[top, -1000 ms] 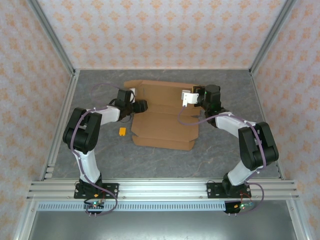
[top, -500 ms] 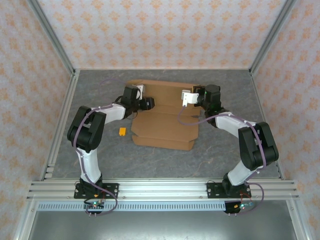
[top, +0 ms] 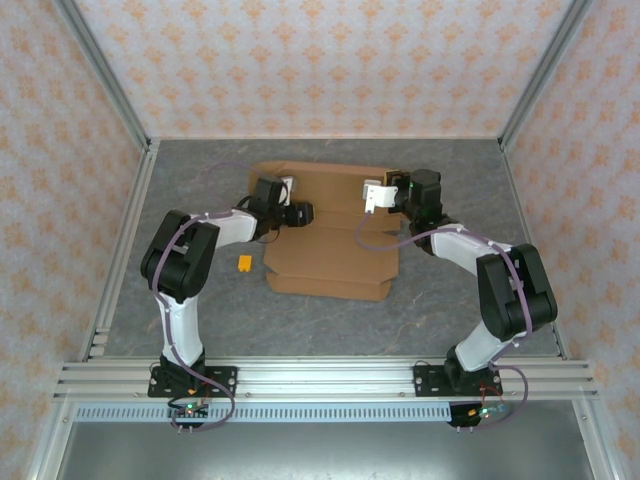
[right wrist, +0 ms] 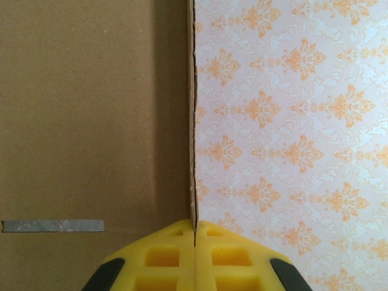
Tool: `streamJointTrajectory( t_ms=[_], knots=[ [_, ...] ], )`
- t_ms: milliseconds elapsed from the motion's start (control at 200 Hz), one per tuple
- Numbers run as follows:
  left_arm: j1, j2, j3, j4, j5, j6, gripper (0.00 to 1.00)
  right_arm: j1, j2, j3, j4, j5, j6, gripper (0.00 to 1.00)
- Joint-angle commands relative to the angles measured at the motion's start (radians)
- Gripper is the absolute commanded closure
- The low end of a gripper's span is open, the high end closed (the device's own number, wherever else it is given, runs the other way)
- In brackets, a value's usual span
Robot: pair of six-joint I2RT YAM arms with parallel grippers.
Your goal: Fold the paper box
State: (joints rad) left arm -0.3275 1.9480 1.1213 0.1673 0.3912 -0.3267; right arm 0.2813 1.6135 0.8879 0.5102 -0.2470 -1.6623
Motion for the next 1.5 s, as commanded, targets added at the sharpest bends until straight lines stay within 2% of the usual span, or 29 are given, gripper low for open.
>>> streamJointTrajectory(
  t_ms=[0, 215, 365, 480, 640, 805, 1100, 1380, 1495],
  knots=[
    [-0.001, -0.126, -0.041, -0.031, -0.058, 0.041, 0.34, 0.010, -0.012, 0.009, 0.020, -0.036, -0.005, 1.00],
    [0.055, -0.308, -0.151, -0.051, -0.070, 0.065, 0.31, 0.010, -0.010, 0.016, -0.001, -0.031, -0.034, 1.00],
    [0.152, -0.437, -0.200, -0.108, -0.072, 0.077, 0.29, 0.009, -0.010, 0.014, -0.003, -0.031, -0.048, 1.00],
    [0.233, -0.469, -0.207, -0.119, -0.066, 0.089, 0.25, 0.008, -0.008, 0.008, 0.011, -0.032, -0.066, 1.00],
    [0.317, -0.408, -0.156, -0.115, 0.053, 0.096, 0.21, 0.009, -0.010, 0.003, 0.028, -0.038, -0.083, 1.00],
    [0.321, -0.319, -0.060, -0.187, 0.136, 0.175, 0.21, 0.009, -0.011, 0.008, 0.012, -0.038, -0.096, 1.00],
    [0.324, -0.216, 0.039, -0.221, 0.114, 0.240, 0.22, 0.008, -0.005, 0.014, 0.005, -0.035, -0.099, 1.00],
    [0.326, -0.123, 0.126, -0.241, 0.170, 0.302, 0.31, 0.009, -0.004, 0.020, -0.004, -0.037, -0.096, 1.00],
    [0.327, -0.102, 0.147, -0.241, 0.188, 0.304, 0.39, 0.009, 0.000, 0.024, -0.003, -0.034, -0.096, 1.00]
  ],
)
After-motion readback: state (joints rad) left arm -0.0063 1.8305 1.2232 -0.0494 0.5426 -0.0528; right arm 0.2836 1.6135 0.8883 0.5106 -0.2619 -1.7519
